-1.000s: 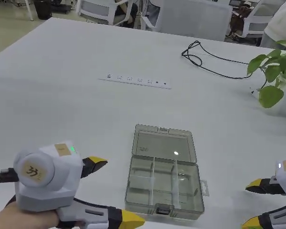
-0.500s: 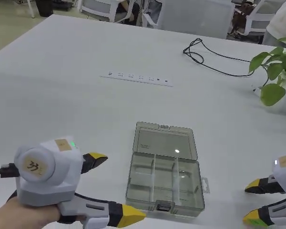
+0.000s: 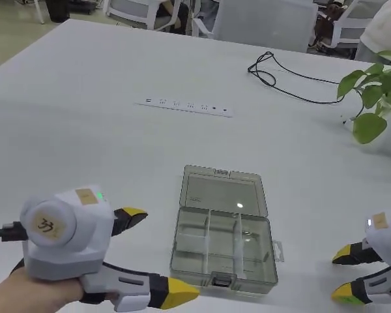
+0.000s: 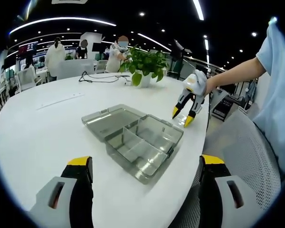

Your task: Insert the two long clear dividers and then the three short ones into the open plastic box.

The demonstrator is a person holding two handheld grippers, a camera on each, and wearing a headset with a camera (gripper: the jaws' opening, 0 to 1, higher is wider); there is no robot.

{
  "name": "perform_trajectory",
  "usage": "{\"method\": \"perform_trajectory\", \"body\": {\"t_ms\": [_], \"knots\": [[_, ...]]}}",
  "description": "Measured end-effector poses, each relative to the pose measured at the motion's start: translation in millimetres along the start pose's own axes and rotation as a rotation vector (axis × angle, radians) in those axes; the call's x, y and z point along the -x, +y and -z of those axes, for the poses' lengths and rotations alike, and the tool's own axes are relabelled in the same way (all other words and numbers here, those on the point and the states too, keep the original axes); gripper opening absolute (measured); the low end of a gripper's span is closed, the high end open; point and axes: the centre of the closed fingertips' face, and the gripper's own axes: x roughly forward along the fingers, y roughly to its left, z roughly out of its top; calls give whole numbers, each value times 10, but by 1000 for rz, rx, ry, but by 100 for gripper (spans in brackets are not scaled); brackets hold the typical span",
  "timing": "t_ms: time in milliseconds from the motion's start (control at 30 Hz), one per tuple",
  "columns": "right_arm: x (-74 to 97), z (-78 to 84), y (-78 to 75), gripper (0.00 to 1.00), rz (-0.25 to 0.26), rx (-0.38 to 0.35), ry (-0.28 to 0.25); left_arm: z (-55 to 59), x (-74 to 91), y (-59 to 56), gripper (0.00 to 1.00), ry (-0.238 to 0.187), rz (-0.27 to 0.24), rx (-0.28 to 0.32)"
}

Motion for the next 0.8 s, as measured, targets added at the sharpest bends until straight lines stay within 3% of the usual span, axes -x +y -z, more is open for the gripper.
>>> {"method": "perform_trajectory", "body": {"t_ms": [567, 800], "knots": [[-14, -37, -36, 34, 32, -29, 16, -26, -22, -4, 94, -1, 13, 1], [-34, -76, -30, 33, 33, -35, 13, -44, -23, 20, 92, -17, 7, 31]]}}
